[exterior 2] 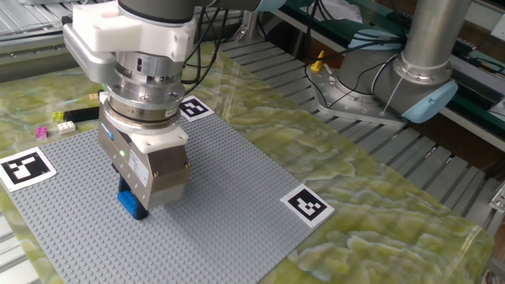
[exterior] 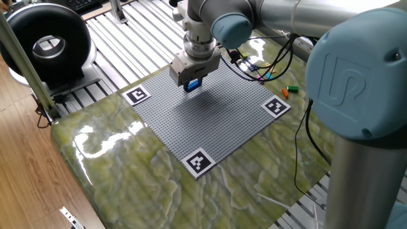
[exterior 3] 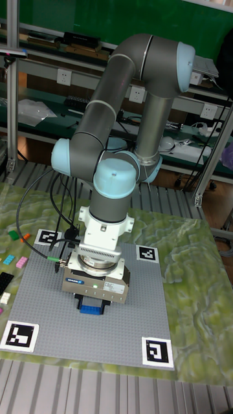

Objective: Stack small Lego blocks one on top of the other

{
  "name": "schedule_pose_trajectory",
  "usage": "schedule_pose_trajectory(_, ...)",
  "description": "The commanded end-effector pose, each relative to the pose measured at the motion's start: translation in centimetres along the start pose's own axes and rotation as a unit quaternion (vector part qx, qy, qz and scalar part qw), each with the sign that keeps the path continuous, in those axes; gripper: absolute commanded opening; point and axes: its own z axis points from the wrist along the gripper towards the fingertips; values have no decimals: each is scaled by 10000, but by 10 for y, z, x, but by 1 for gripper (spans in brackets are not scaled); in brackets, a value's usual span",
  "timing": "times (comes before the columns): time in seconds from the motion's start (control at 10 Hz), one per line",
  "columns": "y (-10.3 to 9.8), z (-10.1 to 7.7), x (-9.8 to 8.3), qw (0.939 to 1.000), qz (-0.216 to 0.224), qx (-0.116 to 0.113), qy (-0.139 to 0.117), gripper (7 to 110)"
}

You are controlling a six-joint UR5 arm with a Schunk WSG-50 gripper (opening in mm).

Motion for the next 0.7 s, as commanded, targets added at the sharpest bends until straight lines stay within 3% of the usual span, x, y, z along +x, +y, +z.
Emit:
schedule_pose_trajectory(0.0, 1, 1, 0, 10000, 51, -51, 30, 7)
schedule_pose_trajectory(0.6, 7, 0, 7, 9998, 55, -82, 150, 7)
